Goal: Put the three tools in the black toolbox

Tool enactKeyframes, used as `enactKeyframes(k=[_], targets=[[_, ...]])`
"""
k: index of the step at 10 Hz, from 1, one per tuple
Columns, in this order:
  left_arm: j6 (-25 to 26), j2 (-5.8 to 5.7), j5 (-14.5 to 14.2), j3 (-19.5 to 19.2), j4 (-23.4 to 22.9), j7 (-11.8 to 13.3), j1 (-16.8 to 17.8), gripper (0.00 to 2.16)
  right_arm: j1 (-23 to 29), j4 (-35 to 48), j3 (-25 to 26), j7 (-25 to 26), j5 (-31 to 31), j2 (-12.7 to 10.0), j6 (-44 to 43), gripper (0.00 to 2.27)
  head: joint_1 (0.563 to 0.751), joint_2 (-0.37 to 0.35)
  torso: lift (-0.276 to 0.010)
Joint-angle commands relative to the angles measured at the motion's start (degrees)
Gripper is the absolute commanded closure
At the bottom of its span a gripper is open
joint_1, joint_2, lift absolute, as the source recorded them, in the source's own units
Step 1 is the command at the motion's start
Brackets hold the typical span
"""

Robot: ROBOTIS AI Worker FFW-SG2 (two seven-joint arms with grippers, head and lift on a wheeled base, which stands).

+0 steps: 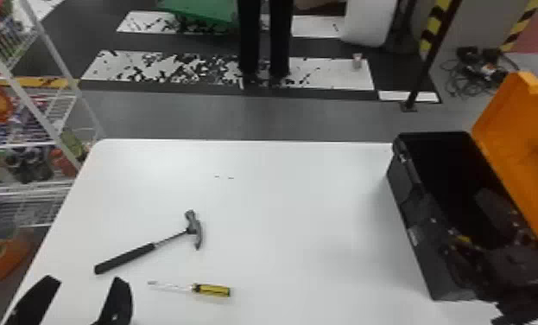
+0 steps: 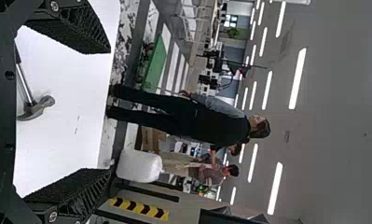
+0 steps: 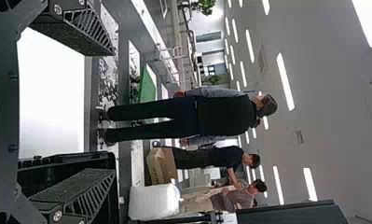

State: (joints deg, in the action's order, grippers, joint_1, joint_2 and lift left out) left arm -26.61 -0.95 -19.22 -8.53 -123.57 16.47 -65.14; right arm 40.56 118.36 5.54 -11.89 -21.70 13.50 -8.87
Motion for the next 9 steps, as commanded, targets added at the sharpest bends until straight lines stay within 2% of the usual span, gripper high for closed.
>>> enactKeyframes(k=[1,2,3,4,5,6,9], targets=[[-5.24,-0.02,-0.21,-0.08,3.86,0.94,-0.86,0.09,-0.22,-0.41,0.00,-0.06,0.08,0.03,0.04,0.11,0.695,0.029,-0.055],[-10.16,-0.02,-0.56,-0.08,6.67,1.11,-1.57,0.09,-0.57,-0.77,-0.09,0.03,0.26,0.03,0.04,0.11,0.695,0.033,-0.055],[-16.14,-0.02,-0.91,-0.08,9.40,2.34,-2.09,0.09,-0.83,-1.03,-0.26,-0.06,0.34,0.03,0.04,0.11,0.695,0.045,-0.055],[-21.41,-0.02,-2.14,-0.69,12.56,5.51,-2.18,0.09,-1.01,-1.12,-0.35,-0.06,0.43,0.03,0.39,0.11,0.695,0.050,-0.055],[-22.82,-0.02,-3.46,-1.92,14.76,8.32,-1.92,0.09,-1.10,-1.29,-0.26,-0.06,0.52,0.03,0.39,0.11,0.695,0.055,-0.055],[-24.05,-0.02,-5.39,-3.77,17.22,12.63,-1.30,0.09,-1.19,-1.47,-0.35,-0.06,0.52,0.03,0.57,0.11,0.695,0.064,-0.055],[-25.46,0.24,-6.97,-7.37,26.89,16.14,3.09,0.09,-1.45,-2.08,-0.44,-0.06,0.96,-0.14,0.57,0.11,0.695,0.126,-0.055]])
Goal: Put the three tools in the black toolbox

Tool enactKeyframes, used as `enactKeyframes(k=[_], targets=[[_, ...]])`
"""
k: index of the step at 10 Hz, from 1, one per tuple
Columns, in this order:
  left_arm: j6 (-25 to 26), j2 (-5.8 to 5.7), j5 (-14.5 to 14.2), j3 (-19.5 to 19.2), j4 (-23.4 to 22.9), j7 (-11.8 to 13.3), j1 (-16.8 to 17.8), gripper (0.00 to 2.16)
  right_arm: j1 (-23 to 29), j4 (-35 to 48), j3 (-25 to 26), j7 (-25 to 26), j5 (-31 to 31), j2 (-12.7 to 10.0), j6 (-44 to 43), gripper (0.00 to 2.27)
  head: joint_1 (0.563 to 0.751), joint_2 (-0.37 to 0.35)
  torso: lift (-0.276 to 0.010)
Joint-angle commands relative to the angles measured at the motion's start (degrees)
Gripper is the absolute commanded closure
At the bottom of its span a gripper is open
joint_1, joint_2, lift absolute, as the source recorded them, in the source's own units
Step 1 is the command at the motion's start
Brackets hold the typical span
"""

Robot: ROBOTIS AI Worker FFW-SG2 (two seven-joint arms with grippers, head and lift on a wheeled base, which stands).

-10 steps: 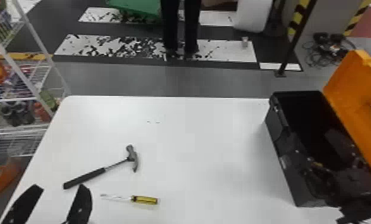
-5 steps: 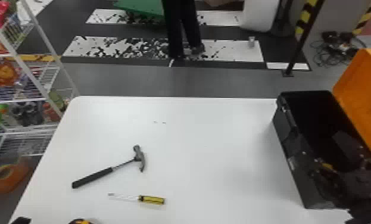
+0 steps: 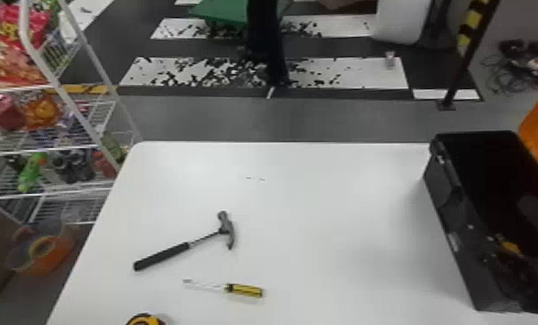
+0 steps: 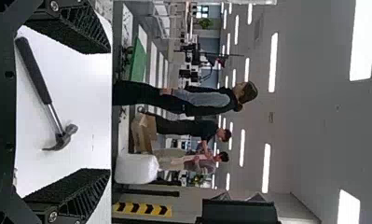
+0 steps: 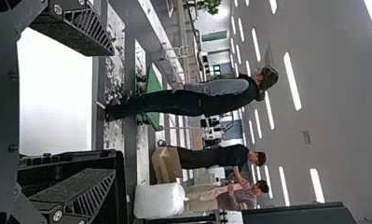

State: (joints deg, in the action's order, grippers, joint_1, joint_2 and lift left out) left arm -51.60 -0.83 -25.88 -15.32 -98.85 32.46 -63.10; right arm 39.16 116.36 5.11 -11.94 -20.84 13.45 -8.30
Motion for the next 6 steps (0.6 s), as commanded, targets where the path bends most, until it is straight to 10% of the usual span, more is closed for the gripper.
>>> enactKeyframes(k=[1,6], targets=[[-4.16,0.39,-0.31,-0.85,6.30,0.50,2.72,0.09,-0.05,-0.08,-0.01,-0.01,0.27,-0.18,0.00,0.11,0.695,0.157,-0.055],[-14.01,0.97,-2.16,-3.58,24.76,5.42,12.21,0.09,0.04,-0.08,-0.45,-0.10,0.80,-0.62,0.00,0.11,0.695,0.234,-0.055]])
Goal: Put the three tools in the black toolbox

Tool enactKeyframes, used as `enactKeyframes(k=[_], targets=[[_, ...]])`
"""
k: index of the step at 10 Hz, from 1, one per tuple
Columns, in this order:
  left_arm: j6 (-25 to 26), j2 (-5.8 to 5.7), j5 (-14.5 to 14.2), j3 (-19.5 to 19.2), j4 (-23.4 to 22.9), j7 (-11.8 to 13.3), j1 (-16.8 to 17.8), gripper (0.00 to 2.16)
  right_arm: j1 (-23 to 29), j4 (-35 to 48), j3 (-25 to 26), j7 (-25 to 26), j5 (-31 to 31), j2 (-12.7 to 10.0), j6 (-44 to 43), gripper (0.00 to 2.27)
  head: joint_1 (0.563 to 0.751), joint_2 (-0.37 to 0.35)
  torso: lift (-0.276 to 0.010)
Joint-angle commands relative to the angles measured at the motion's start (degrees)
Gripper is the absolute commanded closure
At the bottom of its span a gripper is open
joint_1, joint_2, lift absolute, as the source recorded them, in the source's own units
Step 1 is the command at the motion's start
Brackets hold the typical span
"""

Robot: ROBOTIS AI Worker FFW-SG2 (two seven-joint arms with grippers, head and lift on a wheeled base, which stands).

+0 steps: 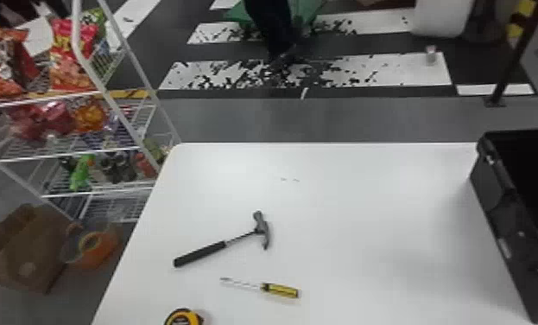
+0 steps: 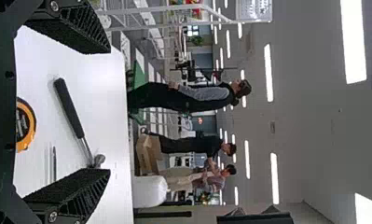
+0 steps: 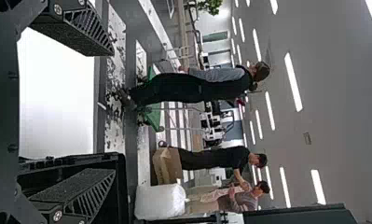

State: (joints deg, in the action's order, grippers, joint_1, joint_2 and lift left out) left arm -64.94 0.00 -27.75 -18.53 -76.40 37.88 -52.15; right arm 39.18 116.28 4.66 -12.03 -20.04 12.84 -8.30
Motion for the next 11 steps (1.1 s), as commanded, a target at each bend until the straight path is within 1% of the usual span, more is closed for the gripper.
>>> enactKeyframes(k=[1,2,3,5,6,7,8,9,11], targets=[[-0.84,0.15,-1.51,-1.24,5.91,1.76,3.37,0.09,0.02,0.00,0.00,-0.01,0.00,-0.01,0.00,0.11,0.695,0.254,-0.055],[-0.84,0.15,-2.57,-2.03,8.46,3.43,4.95,0.09,0.10,0.00,0.00,-0.01,0.00,-0.01,0.00,0.11,0.695,0.270,-0.055],[-0.84,0.15,-3.10,-2.56,10.31,4.66,5.83,0.09,0.02,0.00,0.00,-0.01,0.09,-0.01,0.00,0.11,0.695,0.277,-0.055],[-1.89,0.15,-3.10,-2.56,13.73,4.66,7.85,0.09,0.02,0.00,0.00,-0.01,0.09,-0.19,0.00,0.11,0.695,0.306,-0.055],[-3.30,0.15,-2.92,-2.47,16.37,4.66,9.70,0.09,0.02,0.00,-0.09,-0.01,0.18,-0.19,0.00,0.11,0.695,0.310,-0.055],[-4.53,0.15,-2.48,-2.39,19.45,4.66,11.89,0.09,0.02,0.09,-0.09,-0.01,0.18,-0.19,0.00,0.11,0.695,0.310,-0.055],[-4.70,0.15,-2.39,-2.56,22.43,5.63,14.09,0.09,0.10,0.26,-0.09,-0.10,0.18,-0.19,0.00,0.11,0.695,0.307,-0.055],[-4.70,0.15,-1.78,-2.56,24.37,6.07,15.76,0.09,0.19,0.35,-0.09,-0.19,0.18,-0.19,0.00,0.11,0.695,0.297,-0.055],[-4.70,0.15,-1.34,-2.65,27.62,9.06,18.49,0.09,0.28,0.44,-0.35,-0.19,0.62,-0.19,0.00,0.10,0.695,0.277,-0.055]])
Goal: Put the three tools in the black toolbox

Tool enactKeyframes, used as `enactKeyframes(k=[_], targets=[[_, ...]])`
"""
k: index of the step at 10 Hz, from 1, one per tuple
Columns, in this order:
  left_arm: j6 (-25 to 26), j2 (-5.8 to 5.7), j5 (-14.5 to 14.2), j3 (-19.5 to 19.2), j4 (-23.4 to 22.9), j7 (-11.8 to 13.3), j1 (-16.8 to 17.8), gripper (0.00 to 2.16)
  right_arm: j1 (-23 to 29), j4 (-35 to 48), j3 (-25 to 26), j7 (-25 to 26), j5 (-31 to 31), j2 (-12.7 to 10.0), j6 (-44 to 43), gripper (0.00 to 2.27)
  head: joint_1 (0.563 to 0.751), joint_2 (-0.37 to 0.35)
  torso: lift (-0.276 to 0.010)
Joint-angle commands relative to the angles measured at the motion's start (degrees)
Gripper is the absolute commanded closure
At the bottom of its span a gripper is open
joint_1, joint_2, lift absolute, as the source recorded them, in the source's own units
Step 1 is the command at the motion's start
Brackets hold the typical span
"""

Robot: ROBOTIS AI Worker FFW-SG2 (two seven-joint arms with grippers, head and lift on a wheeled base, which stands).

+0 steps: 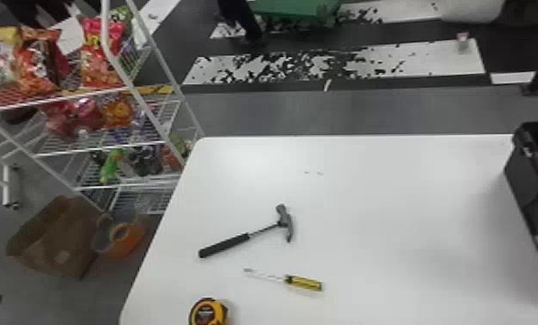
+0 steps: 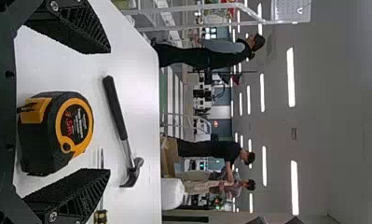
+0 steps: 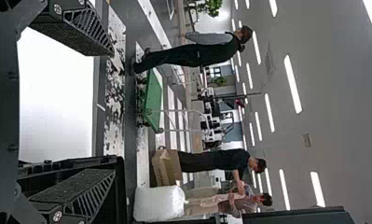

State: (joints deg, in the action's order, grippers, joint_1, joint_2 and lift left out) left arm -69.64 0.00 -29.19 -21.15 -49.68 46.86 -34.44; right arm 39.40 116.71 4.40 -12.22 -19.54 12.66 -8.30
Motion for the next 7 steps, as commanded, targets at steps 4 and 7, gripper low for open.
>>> enactKeyframes(k=[4,7], targets=[[4.21,0.15,-6.41,-0.64,2.75,5.00,2.01,0.09,0.15,0.09,-0.19,0.00,0.64,0.00,0.35,0.10,0.695,0.240,-0.055],[10.54,0.15,-6.59,-4.51,4.68,8.78,3.94,0.09,-0.02,0.09,-0.71,-0.17,0.90,-0.09,0.53,0.10,0.695,0.302,-0.055]])
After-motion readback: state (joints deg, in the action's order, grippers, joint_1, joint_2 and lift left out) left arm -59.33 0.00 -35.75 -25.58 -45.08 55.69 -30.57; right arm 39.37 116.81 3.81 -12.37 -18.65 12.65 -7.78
